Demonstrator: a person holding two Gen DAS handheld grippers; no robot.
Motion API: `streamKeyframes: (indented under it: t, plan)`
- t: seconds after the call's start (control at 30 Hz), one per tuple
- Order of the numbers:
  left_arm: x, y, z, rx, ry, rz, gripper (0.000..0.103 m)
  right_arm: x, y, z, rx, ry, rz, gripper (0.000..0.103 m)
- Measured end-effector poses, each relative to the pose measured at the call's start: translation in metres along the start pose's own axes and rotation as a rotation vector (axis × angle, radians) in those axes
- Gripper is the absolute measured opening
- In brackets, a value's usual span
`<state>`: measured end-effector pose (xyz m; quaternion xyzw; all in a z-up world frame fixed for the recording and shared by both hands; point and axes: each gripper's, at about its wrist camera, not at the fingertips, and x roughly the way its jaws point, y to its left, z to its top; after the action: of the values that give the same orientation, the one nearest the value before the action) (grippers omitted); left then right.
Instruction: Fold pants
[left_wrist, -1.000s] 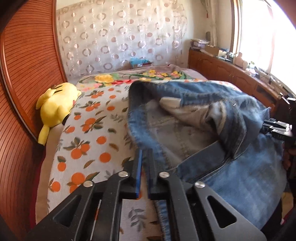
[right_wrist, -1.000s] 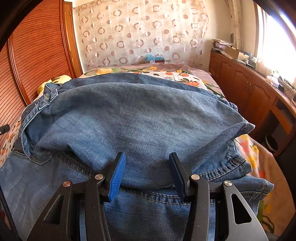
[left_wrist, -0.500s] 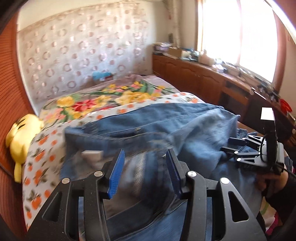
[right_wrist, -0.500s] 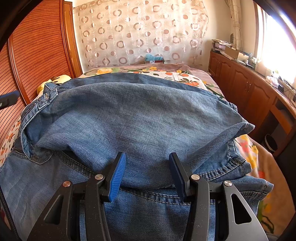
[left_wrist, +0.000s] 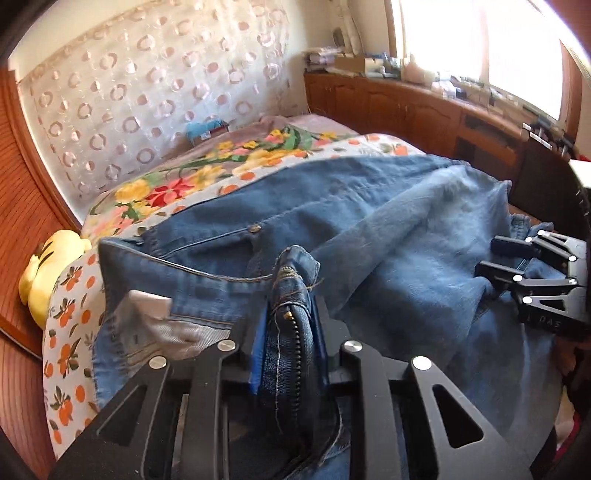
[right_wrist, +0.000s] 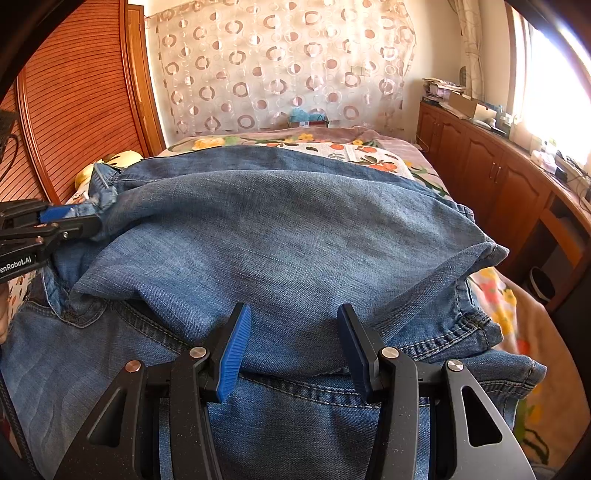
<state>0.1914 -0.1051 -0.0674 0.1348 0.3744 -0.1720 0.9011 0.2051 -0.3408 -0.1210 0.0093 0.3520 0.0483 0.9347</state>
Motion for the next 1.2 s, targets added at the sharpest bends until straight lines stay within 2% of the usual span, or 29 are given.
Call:
streamKeyframes:
  t: [0.2,0.3,0.43,0.53,0.73,0.83,0.87,0.93,1.0,1.2]
  plan:
    - [-0.059,0.038,-0.029,-0.133,-0.118,0.027,0.019,0.000,0.000,0.000,0.000,0.000,0.000,0.050]
    - [-0.078,0.057,-0.048,-0.202,-0.137,0.033,0.019,0.000,0.000,-0.001,0.000,0.000,-0.001,0.050]
    - [-0.085,0.078,-0.084,-0.286,-0.084,0.027,0.020,0.001,0.000,0.000,-0.002,0.002,-0.003,0.050]
    - [-0.081,0.083,-0.100,-0.312,-0.052,0.005,0.020,0.001,0.000,0.000,-0.004,0.004,-0.005,0.050]
    - [-0.082,0.080,-0.106,-0.308,-0.048,-0.006,0.021,0.002,0.002,0.002,-0.011,0.010,-0.012,0.050]
    - [-0.087,0.084,-0.114,-0.315,-0.040,-0.010,0.026,0.003,0.003,0.002,-0.010,0.010,-0.011,0.050]
    - [-0.089,0.085,-0.116,-0.314,-0.036,0.017,0.026,0.003,0.004,0.003,-0.010,0.010,-0.013,0.050]
    - [-0.095,0.091,-0.122,-0.308,-0.034,0.052,0.033,0.003,0.004,0.003,-0.008,0.011,-0.010,0.050]
    - [-0.102,0.097,-0.131,-0.319,-0.039,0.045,0.045,0.004,0.003,0.003,-0.008,0.012,-0.009,0.050]
    - [-0.120,0.104,-0.167,-0.343,-0.017,0.038,0.047,-0.005,0.001,0.002,-0.002,-0.009,0.005,0.050]
